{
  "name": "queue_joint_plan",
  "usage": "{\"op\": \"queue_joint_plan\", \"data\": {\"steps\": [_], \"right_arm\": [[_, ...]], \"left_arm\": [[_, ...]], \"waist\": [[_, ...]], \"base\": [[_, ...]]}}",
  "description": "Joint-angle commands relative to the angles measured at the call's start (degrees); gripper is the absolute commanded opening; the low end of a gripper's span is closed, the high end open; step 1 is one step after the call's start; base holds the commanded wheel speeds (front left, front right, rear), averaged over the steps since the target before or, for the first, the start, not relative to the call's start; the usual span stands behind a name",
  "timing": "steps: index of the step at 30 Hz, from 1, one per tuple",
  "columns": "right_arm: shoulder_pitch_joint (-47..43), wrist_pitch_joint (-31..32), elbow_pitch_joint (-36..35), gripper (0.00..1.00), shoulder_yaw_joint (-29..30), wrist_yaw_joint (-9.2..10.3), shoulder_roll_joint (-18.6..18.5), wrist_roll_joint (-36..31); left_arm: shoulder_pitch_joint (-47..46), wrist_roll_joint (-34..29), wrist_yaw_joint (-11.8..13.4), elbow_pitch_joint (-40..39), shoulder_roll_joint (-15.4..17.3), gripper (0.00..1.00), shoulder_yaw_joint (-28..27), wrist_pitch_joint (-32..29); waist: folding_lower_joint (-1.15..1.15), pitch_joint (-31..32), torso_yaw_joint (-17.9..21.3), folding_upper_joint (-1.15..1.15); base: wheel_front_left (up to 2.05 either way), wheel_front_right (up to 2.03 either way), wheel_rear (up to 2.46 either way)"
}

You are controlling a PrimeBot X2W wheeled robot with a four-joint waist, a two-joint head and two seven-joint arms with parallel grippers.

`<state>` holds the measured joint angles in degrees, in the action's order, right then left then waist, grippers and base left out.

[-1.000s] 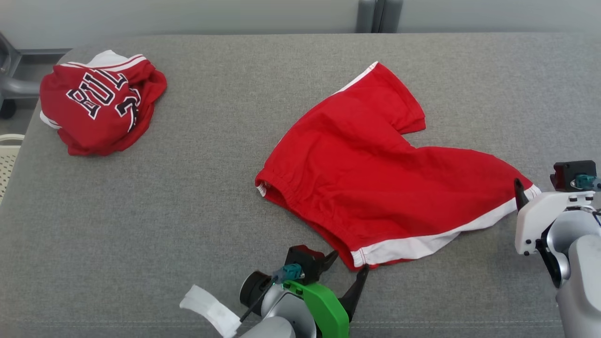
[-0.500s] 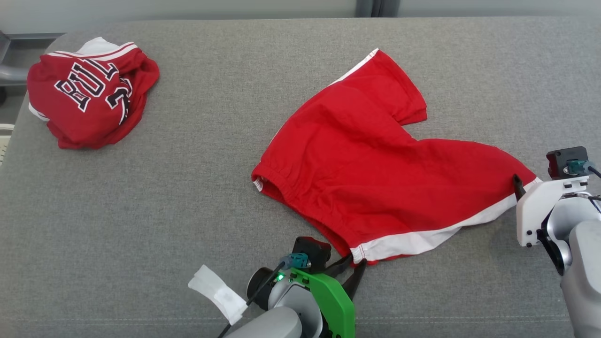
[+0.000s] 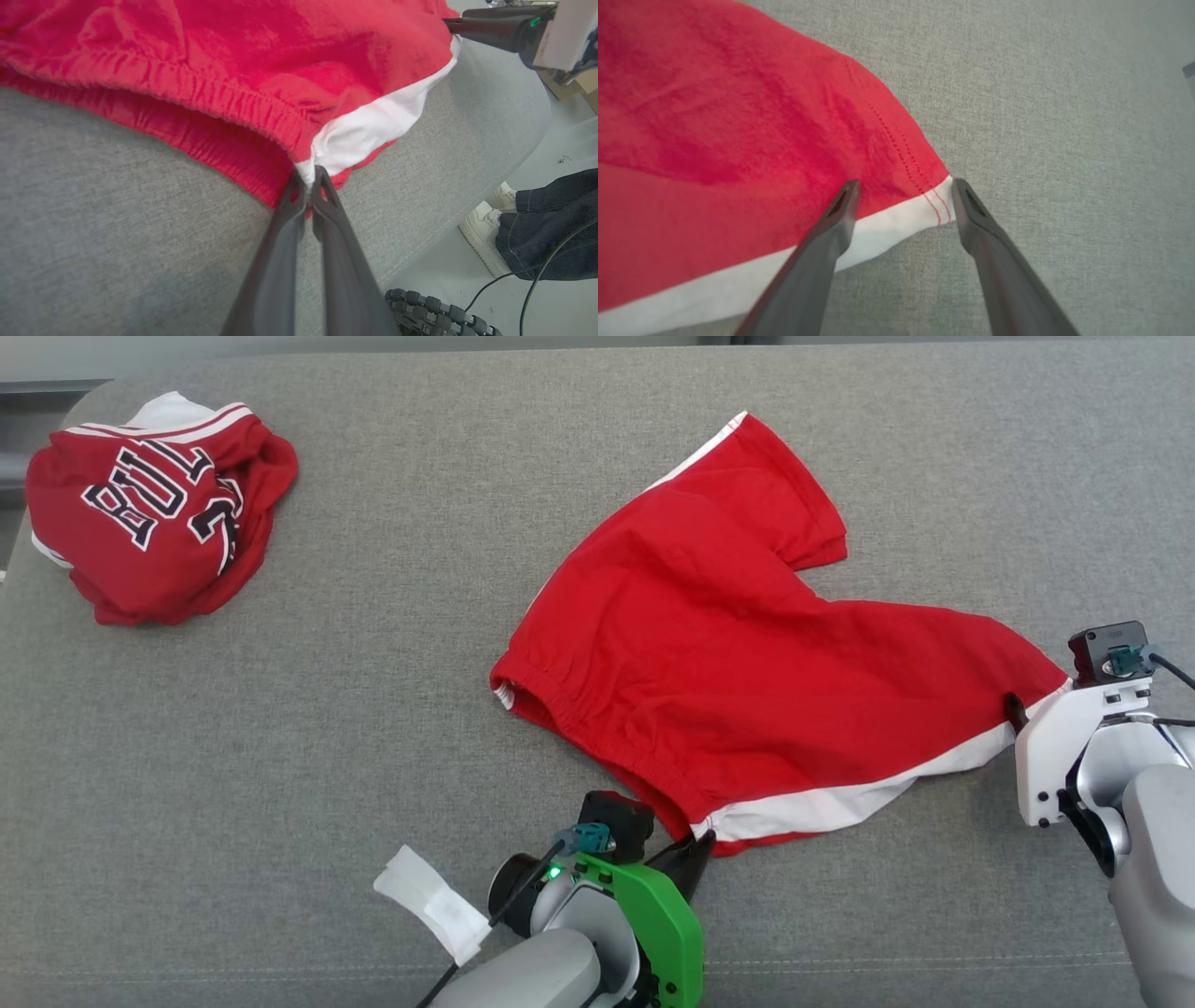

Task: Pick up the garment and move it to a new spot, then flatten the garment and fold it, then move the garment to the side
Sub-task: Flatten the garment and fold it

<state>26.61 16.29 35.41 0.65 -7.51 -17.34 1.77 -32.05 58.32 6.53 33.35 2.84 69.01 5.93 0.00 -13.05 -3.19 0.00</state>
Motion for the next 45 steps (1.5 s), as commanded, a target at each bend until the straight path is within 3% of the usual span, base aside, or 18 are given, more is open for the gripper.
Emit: {"op": "queue_joint_plan", "data": {"steps": [1,8,20,21,22,26,32,45], "right_arm": [[-0.5,0.5,0.3,1.0,-0.2,0.04,-0.8,0.5],[-1.9,2.8,-1.4,1.0,1.8,0.05,-2.7,0.6],[-1.9,4.6,-2.5,0.97,5.4,0.04,-0.5,2.5],[-1.7,4.8,-1.9,0.81,5.6,0.04,-0.4,2.9],[-1.6,4.7,-1.3,0.57,5.8,0.04,-0.2,3.4],[-0.9,3.8,0.2,0.0,6.3,0.06,-0.1,3.5],[-0.4,0.6,-1.2,0.0,6.9,0.06,1.2,4.9],[-0.5,-4.8,-16.9,0.0,7.6,0.06,6.8,16.2]], "left_arm": [[-1.0,0.6,0.0,0.2,0.1,0.0,0.3,0.4],[-1.9,2.0,0.4,0.9,0.1,0.0,1.6,1.0],[-3.3,3.8,0.7,1.5,0.1,0.0,3.0,2.6],[-3.4,3.8,0.6,1.6,0.1,0.0,3.0,2.8],[-3.6,3.9,0.6,1.7,0.2,0.0,3.1,3.0],[-4.3,4.4,0.7,2.0,0.1,0.0,3.2,4.2],[-5.5,5.6,1.0,1.8,0.1,0.0,0.9,7.2],[-8.6,3.7,1.9,-4.0,2.8,0.0,-15.1,9.2]], "waist": [[0.0,0.1,-0.1,0.0],[0.0,0.0,-0.5,0.0],[0.0,-1.4,-1.2,0.0],[0.0,-1.6,-1.4,0.0],[0.0,-1.7,-1.5,0.0],[0.0,-2.0,-1.9,0.0],[0.0,-1.3,-1.8,0.0],[0.0,2.9,-0.8,0.0]], "base": [[0.0,0.0,0.0],[0.0,0.0,0.0],[0.0,0.0,0.0],[0.0,0.0,0.0],[0.0,0.0,0.0],[0.0,0.0,0.0],[0.0,0.0,0.0],[0.0,0.0,0.0]]}}
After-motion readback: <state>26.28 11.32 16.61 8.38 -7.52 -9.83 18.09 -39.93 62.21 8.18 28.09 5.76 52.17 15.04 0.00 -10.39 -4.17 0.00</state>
